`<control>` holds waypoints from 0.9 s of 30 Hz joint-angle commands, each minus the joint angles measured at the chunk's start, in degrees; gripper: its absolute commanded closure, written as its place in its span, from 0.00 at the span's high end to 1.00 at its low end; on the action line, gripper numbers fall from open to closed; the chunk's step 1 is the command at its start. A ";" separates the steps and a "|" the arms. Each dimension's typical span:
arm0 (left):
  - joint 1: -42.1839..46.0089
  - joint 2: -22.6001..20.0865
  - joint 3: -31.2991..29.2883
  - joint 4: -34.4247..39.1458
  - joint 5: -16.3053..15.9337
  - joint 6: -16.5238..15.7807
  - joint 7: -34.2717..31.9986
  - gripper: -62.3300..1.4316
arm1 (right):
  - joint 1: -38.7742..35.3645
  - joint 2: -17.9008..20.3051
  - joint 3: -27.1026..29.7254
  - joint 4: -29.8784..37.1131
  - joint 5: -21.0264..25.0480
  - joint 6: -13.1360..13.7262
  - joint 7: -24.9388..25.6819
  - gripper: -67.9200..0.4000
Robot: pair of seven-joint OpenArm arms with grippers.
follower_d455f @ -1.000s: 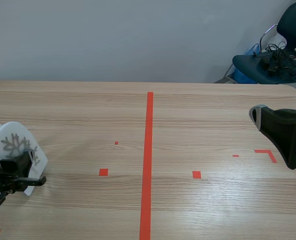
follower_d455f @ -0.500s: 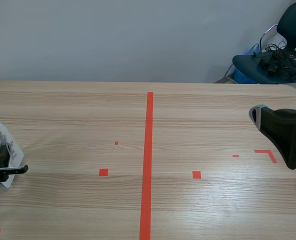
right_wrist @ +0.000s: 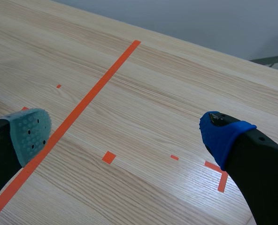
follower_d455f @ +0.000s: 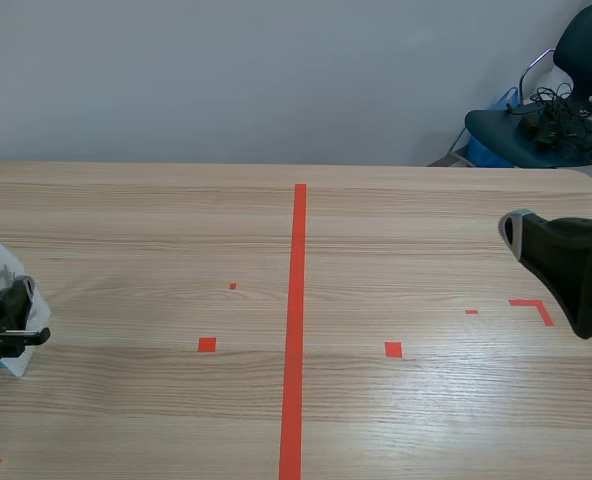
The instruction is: Do the leaf sorting experiment
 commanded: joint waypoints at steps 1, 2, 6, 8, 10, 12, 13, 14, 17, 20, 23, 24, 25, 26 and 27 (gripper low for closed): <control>1.55 -2.62 -0.24 6.29 -0.35 0.24 -0.74 0.42 | 0.81 0.76 0.02 0.44 0.61 0.02 0.63 1.00; 2.69 -3.54 -0.31 9.18 -0.35 0.31 -0.63 0.42 | 0.81 0.76 0.02 0.44 0.61 0.02 0.63 1.00; 7.67 -6.84 -2.45 21.92 -0.35 0.35 0.92 0.42 | 0.81 0.76 0.02 0.44 0.61 0.02 0.63 1.00; 9.88 -8.28 -3.76 27.80 -0.35 0.33 2.12 0.42 | 0.83 0.76 0.02 0.44 0.61 0.00 0.85 1.00; 11.78 -9.49 -4.59 32.61 -0.37 0.20 3.87 0.48 | 0.83 0.76 0.02 0.44 0.61 0.00 1.36 1.00; 13.70 -10.40 -4.68 36.52 -0.39 -1.22 5.81 0.63 | 0.83 0.79 0.02 0.46 0.61 0.00 1.73 1.00; 14.80 -10.64 -4.66 38.14 -0.46 -2.78 6.56 0.73 | 0.83 0.79 0.02 0.46 0.63 0.00 1.73 1.00; 15.96 -10.75 -4.66 39.58 -1.16 -5.14 7.08 0.82 | 0.83 0.79 0.02 0.46 0.63 0.00 1.73 1.00; 19.71 -10.56 -4.48 42.51 -8.07 -13.81 8.74 1.00 | 0.83 0.76 0.39 0.46 0.63 0.00 1.73 1.00; 22.36 -8.59 -4.22 43.21 -11.37 -19.34 9.64 1.00 | 0.83 0.76 1.20 0.46 0.83 -0.02 1.73 1.00; 23.54 -6.25 -3.78 43.19 -11.32 -20.48 11.43 1.00 | 0.83 0.76 1.92 0.46 0.83 -0.02 1.70 1.00; 23.54 -5.60 -3.78 43.19 -11.32 -21.07 12.81 1.00 | 0.81 0.76 2.01 0.46 0.81 -0.02 1.68 1.00; 23.52 -5.09 -3.72 43.19 -11.39 -21.40 14.38 1.00 | 0.81 0.76 2.01 0.46 0.81 -0.02 1.66 1.00; 23.52 -4.96 -3.45 43.19 -11.67 -21.38 15.23 1.00 | 0.81 0.76 2.01 0.46 0.81 -0.02 1.49 1.00; 23.52 -5.03 -3.06 43.19 -12.26 -21.38 15.72 1.00 | 0.81 0.76 2.01 0.46 0.81 -0.02 1.18 1.00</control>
